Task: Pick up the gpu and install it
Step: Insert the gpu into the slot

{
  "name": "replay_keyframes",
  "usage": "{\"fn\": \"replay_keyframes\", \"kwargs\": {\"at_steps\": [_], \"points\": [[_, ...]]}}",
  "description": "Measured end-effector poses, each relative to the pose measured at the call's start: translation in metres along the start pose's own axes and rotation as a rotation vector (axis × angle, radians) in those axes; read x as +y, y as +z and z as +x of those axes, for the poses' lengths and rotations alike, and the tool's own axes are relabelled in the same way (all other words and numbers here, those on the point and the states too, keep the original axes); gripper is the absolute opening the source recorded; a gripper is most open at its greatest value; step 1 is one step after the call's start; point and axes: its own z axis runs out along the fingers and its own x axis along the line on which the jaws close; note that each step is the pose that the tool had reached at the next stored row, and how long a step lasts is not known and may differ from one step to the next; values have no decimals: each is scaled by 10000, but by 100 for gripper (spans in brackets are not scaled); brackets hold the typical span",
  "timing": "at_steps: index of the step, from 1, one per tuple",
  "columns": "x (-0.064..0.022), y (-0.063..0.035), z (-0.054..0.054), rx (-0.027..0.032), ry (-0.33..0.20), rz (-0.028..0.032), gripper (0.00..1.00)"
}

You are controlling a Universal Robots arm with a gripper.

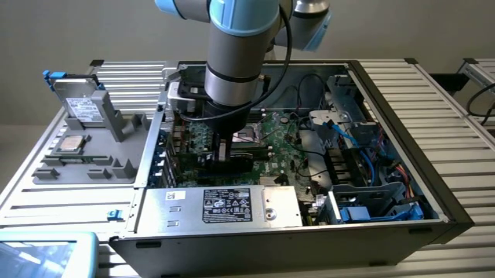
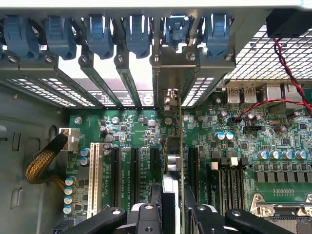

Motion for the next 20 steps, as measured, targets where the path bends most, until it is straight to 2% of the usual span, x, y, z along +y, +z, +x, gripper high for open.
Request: {"fn": "replay_keyframes", "kwargs": {"at_steps": [2, 6, 20], "points": [[0, 0, 0, -1, -1, 5, 28], [6, 1, 0, -4, 2, 105, 28], [7, 3, 0, -3, -1, 113, 28]]}}
